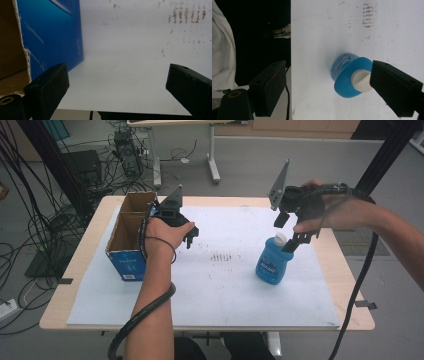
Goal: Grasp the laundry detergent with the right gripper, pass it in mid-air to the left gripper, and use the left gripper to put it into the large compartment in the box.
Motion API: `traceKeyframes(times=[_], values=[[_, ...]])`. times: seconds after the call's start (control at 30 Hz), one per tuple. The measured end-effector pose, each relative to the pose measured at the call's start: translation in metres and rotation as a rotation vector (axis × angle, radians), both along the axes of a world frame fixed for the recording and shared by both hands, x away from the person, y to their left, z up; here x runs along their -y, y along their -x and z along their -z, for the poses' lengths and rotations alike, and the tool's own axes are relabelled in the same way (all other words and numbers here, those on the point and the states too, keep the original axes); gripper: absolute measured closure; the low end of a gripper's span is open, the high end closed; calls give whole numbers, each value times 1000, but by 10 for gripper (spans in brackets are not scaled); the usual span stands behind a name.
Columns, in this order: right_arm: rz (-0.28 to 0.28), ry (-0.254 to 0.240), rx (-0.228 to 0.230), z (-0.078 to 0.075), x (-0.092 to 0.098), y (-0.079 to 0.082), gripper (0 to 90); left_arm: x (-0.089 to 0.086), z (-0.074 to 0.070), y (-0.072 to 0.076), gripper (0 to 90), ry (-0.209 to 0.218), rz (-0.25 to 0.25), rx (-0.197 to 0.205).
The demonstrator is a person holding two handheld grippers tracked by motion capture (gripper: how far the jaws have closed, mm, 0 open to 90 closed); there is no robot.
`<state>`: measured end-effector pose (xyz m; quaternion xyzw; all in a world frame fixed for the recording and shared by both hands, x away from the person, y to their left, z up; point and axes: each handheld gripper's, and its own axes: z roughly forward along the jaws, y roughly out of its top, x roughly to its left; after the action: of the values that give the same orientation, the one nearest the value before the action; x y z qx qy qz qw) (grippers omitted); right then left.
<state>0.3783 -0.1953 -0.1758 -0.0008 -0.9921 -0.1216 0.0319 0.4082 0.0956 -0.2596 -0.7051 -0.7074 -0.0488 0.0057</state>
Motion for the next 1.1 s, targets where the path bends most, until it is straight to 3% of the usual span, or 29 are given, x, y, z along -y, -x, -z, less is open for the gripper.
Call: traceKeyframes(times=[0.3,0.57,0.87,1.1], values=[[14,5,3,0,3,1,140,1,-1,0,52,3,-1,3],[55,7,14,1,19,4,136,4,-2,-1,52,-4,9,4],[160,-17,47,-1,56,7,125,7,-6,-3,52,-7,17,8],[250,-58,69,5,83,10,107,8,-6,-3,52,-7,20,12]])
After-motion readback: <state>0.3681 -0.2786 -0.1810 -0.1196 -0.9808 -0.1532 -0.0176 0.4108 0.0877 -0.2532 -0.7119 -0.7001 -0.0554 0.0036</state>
